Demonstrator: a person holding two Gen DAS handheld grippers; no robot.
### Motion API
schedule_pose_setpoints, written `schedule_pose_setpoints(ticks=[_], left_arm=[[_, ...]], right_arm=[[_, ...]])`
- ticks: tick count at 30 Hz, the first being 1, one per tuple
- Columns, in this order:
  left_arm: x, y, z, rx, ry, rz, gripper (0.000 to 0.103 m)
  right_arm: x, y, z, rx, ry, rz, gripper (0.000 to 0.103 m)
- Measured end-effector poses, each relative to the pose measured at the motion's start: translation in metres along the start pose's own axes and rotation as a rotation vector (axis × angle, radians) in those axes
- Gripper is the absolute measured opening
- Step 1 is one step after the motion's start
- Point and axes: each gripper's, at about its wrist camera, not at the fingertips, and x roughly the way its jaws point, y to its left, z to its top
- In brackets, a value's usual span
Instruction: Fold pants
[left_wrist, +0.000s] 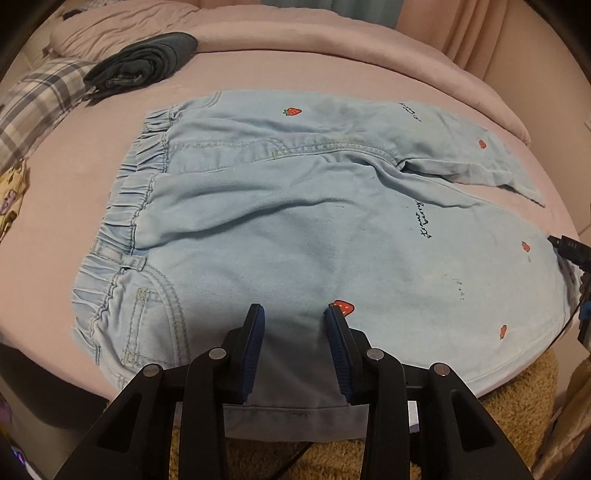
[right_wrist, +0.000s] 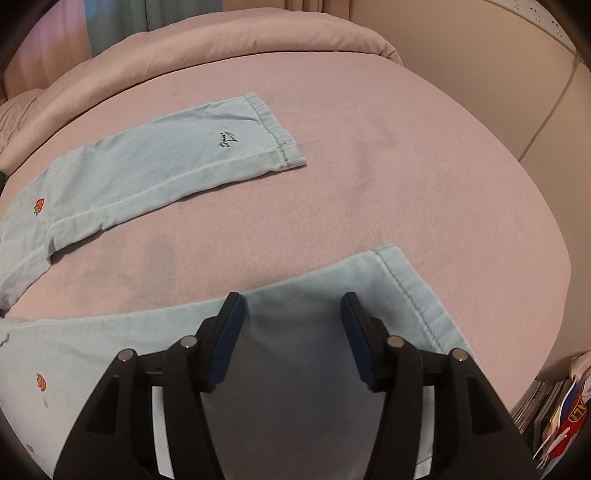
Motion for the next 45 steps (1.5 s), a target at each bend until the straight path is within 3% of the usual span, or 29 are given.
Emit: schedule_pose_setpoints(ticks=[5, 8, 9, 10, 12, 15, 18, 22, 23, 24, 25, 26, 29, 32, 34, 37, 39, 41, 43, 44, 45], left_arm=[[-0.007, 0.002, -0.004, -0.006, 0.021, -0.032, 0.038], [-0.018, 0.01, 0.012, -0.035, 0.036, -0.051, 0.039], [-0.025, 0.013, 0.02, -0.042, 0.009, -0.055, 0.044], [-0.032, 0.017, 0.028, -0.049, -0.021, -0.052, 0.055], [-0.041, 0.029, 0.048, -0.083, -0.087, -0.019, 0.07], [-0.033, 0.047, 0.076, -0.129, -0.111, 0.001, 0.07], [-0.009, 0.067, 0.095, -0.215, -0.062, -0.008, 0.07], [0.02, 0.08, 0.101, -0.242, -0.018, 0.024, 0.07], [0.027, 0.082, 0.102, -0.246, -0.007, 0.042, 0.07], [0.032, 0.083, 0.102, -0.246, 0.0, 0.06, 0.07], [0.034, 0.085, 0.1, -0.237, -0.002, 0.075, 0.07], [0.035, 0.085, 0.1, -0.224, -0.008, 0.091, 0.07], [0.036, 0.087, 0.099, -0.212, 0.001, 0.104, 0.07], [0.034, 0.097, 0.104, -0.233, 0.013, 0.082, 0.07], [0.034, 0.103, 0.105, -0.25, 0.016, 0.065, 0.07], [0.035, 0.106, 0.105, -0.262, 0.012, 0.048, 0.07], [0.034, 0.106, 0.108, -0.265, 0.017, 0.043, 0.07], [0.029, 0.11, 0.114, -0.273, 0.015, 0.021, 0.07], [0.022, 0.118, 0.122, -0.291, -0.008, 0.015, 0.07], [0.018, 0.125, 0.128, -0.309, -0.021, 0.027, 0.07], [0.016, 0.132, 0.133, -0.327, -0.03, 0.044, 0.07]], right_arm=[[0.014, 0.01, 0.023, -0.009, -0.004, -0.025, 0.058], [0.009, 0.012, 0.031, -0.042, 0.009, -0.036, 0.059], [0.006, 0.013, 0.035, -0.052, 0.008, -0.027, 0.061], [0.001, 0.01, 0.04, -0.051, -0.002, -0.007, 0.063], [-0.001, 0.004, 0.052, -0.025, -0.003, 0.032, 0.075], [0.011, -0.005, 0.079, 0.021, 0.025, 0.083, 0.078], [0.033, -0.007, 0.102, 0.066, 0.061, 0.093, 0.078], [0.063, 0.005, 0.124, 0.09, 0.085, 0.168, 0.077], [0.071, 0.01, 0.126, 0.087, 0.094, 0.175, 0.073], [0.079, 0.015, 0.127, 0.079, 0.098, 0.163, 0.059], [0.084, 0.019, 0.125, 0.063, 0.082, 0.126, 0.042], [0.085, 0.023, 0.125, 0.048, 0.04, 0.092, 0.009], [0.074, 0.017, 0.129, 0.119, 0.017, 0.113, 0.009], [0.042, 0.009, 0.131, 0.088, -0.083, 0.101, 0.009], [0.036, 0.004, 0.128, 0.102, -0.08, 0.101, 0.009], [0.056, -0.003, 0.12, 0.097, -0.007, 0.079, 0.009], [0.091, -0.001, 0.111, 0.091, 0.094, 0.074, 0.011], [0.086, 0.008, 0.11, 0.032, 0.058, 0.024, 0.014], [0.078, 0.021, 0.119, -0.056, 0.099, -0.035, 0.045], [0.071, 0.026, 0.124, -0.09, 0.108, -0.044, 0.073], [0.064, 0.03, 0.13, -0.106, 0.093, -0.039, 0.079]])
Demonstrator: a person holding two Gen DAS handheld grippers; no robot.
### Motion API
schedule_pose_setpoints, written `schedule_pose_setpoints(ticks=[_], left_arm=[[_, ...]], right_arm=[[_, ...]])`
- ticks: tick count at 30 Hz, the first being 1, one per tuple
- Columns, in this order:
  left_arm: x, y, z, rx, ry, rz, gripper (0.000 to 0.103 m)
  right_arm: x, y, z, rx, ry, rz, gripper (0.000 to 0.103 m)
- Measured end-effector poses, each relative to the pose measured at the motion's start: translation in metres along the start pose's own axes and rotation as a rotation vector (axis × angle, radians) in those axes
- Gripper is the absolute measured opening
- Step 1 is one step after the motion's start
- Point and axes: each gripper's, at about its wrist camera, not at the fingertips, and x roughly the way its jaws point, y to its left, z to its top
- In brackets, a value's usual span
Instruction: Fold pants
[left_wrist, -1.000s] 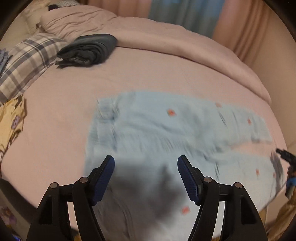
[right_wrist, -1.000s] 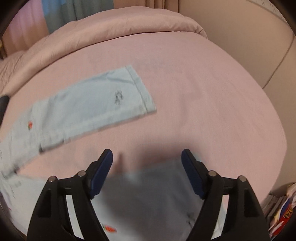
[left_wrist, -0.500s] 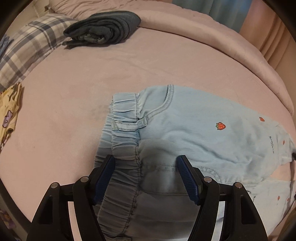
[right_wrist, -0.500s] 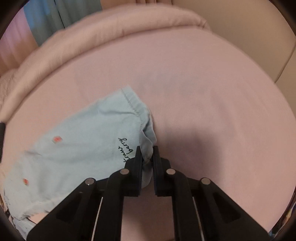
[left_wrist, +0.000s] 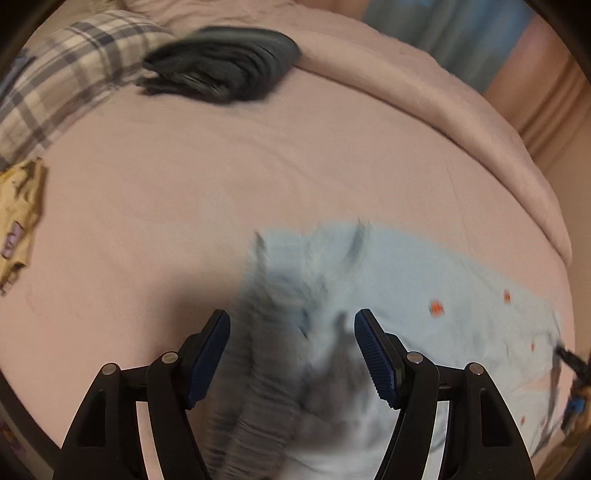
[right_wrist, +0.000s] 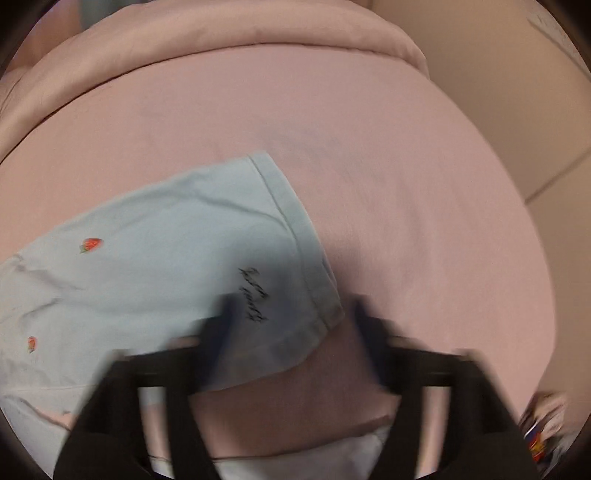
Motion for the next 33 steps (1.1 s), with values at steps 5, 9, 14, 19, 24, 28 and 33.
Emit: schedule_pose_setpoints(ticks=[5, 9, 14, 19, 24, 28, 33], left_arm=[[0.017, 0.018, 0.032, -0.089, 0.037, 0.007, 0.07], [0.043, 0.014, 0.04, -0.105, 0.114, -0.074, 0.07], [0.067, 0.004, 0.044, -0.082, 0.106, -0.059, 0.068], [0.064, -0.008, 0.038, -0.051, 0.044, -0.016, 0.042], [0.054, -0.017, 0.033, -0.013, -0.007, 0.006, 0.033], [0.047, -0.014, 0.036, -0.04, -0.017, -0.025, 0.033], [0.042, -0.015, 0.037, -0.091, -0.025, -0.035, 0.032]], right_arm=[[-0.02, 0.009, 0.047, -0.013, -0.036, 0.03, 0.08], [0.008, 0.009, 0.082, 0.103, 0.015, 0.131, 0.08], [0.051, 0.016, 0.1, 0.212, 0.035, 0.176, 0.08], [0.066, 0.029, 0.094, 0.143, -0.008, 0.13, 0.075], [0.051, 0.03, 0.089, 0.131, 0.038, 0.162, 0.026], [0.047, 0.017, 0.09, 0.14, 0.069, 0.128, 0.047], [0.058, 0.018, 0.09, 0.134, 0.031, 0.157, 0.017]])
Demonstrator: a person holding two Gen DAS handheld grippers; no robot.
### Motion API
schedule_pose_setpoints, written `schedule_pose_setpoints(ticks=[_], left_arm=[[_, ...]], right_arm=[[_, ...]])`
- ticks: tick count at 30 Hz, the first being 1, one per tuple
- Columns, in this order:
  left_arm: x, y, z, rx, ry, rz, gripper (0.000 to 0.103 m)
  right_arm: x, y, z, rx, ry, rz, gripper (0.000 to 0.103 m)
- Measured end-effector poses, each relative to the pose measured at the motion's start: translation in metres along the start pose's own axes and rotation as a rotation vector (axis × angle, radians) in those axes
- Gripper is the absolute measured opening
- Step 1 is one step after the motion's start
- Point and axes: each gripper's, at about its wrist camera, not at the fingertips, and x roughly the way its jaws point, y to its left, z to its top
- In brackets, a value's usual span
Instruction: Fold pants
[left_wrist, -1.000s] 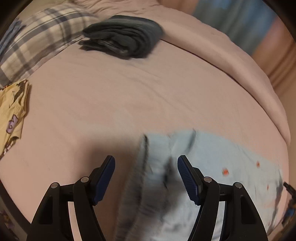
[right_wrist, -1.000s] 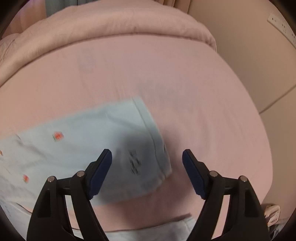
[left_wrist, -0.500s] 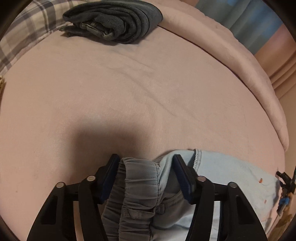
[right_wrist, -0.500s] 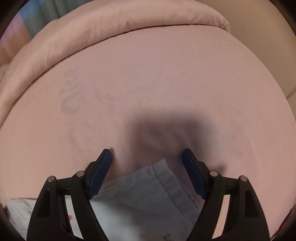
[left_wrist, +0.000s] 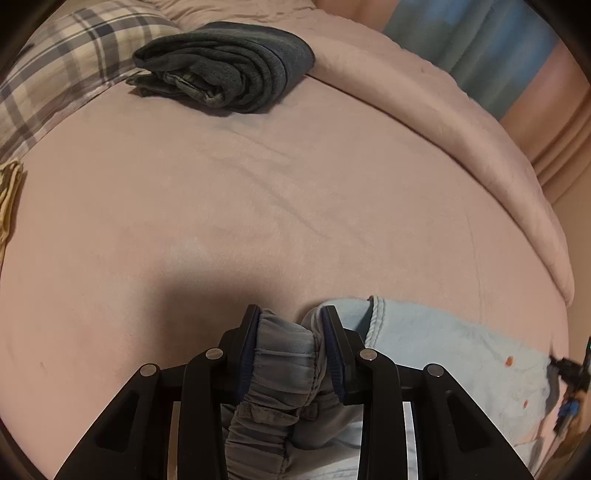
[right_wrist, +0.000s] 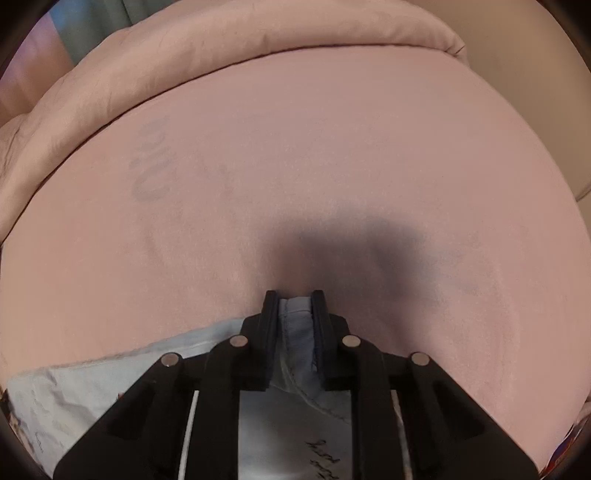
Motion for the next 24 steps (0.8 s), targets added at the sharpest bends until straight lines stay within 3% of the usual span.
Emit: schedule_pose_setpoints(ticks=[3, 7, 9, 11, 13, 16, 19, 20, 21, 24], left_arm=[[-0.021, 0.003, 0.008, -0.072, -0.031, -0.074, 0.032], [-0.072, 0.001, 0.002, -0.061, -0.116, -0.157, 0.032], [-0.105, 0.009, -0.008, -0.059, -0.171, -0.227, 0.032], [-0.126, 0.021, -0.02, -0.065, -0.206, -0.266, 0.032], [-0.138, 0.036, -0.043, -0.055, -0.207, -0.291, 0.032], [-0.14, 0.058, -0.082, -0.022, -0.167, -0.302, 0.032], [-0.13, 0.074, -0.117, -0.001, -0.106, -0.262, 0.03], [-0.125, 0.079, -0.127, -0.011, -0.075, -0.251, 0.028], [-0.121, 0.083, -0.133, -0.02, -0.06, -0.226, 0.012], [-0.114, 0.093, -0.138, -0.071, -0.037, -0.206, 0.009]], right_arm=[[-0.032, 0.004, 0.006, 0.031, -0.122, 0.036, 0.016], [-0.11, 0.005, 0.005, 0.008, -0.322, 0.188, 0.016], [-0.159, -0.002, -0.013, -0.01, -0.434, 0.24, 0.016], [-0.193, -0.018, -0.039, -0.03, -0.501, 0.31, 0.017], [-0.208, -0.034, -0.063, -0.061, -0.529, 0.321, 0.017], [-0.207, -0.069, -0.116, -0.048, -0.494, 0.314, 0.017], [-0.175, -0.107, -0.16, 0.038, -0.382, 0.327, 0.017], [-0.159, -0.119, -0.179, 0.071, -0.327, 0.327, 0.017], [-0.152, -0.125, -0.191, 0.09, -0.297, 0.32, 0.017], [-0.138, -0.133, -0.207, 0.142, -0.258, 0.307, 0.017]])
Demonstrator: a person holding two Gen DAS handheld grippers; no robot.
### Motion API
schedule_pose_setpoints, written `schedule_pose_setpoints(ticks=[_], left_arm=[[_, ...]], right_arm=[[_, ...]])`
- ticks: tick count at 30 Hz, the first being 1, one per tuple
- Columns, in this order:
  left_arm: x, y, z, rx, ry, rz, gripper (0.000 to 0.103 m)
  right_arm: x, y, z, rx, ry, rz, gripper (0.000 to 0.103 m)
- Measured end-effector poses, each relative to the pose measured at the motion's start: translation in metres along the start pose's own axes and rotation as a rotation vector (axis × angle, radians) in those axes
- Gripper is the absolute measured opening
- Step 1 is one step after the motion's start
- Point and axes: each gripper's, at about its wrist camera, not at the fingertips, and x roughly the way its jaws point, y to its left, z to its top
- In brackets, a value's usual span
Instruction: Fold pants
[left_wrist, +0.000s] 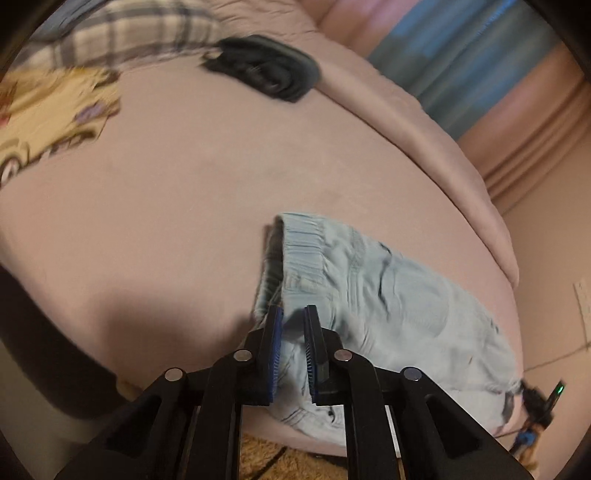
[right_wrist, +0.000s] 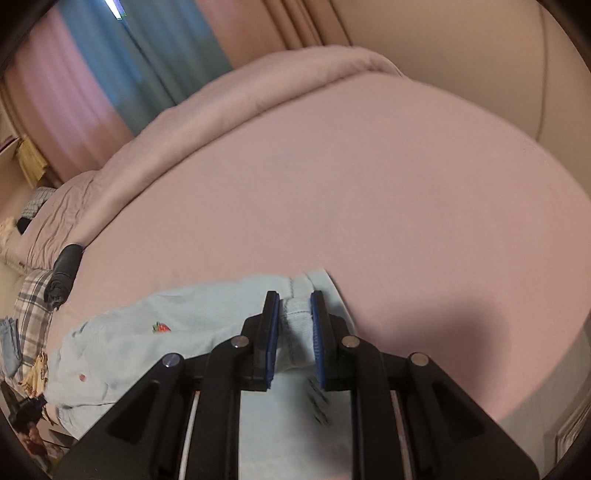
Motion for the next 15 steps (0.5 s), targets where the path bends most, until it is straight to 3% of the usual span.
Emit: schedule_pose_setpoints(ticks=[3, 7, 8, 11, 15], left_arm=[[0.001, -0.003, 0.003, -0.03, 0.026, -0.002, 0.009], [-0.009, -0.008, -0.004, -0.06, 0.046, -0.067, 0.01], [-0.01, -0.011, -0.005, -0.052, 0.054, -0.049, 0.012], [-0.011, -0.016, -0.01, -0.029, 0.053, 0.019, 0.032], [-0.006, -0.021, -0.007, -0.034, 0.079, 0.005, 0.044]], right_arm=[[-0.007, 0.002, -0.001, 0.035, -0.014, 0.013, 0.017], [-0.011, 0.024, -0.001, -0.018, -0.031, -0.031, 0.017], [-0.011, 0.024, -0.002, -0.023, -0.027, -0.038, 0.017], [-0.011, 0.023, -0.003, -0.023, -0.015, -0.053, 0.017], [-0.01, 0.02, -0.004, -0.019, 0.005, -0.066, 0.017]])
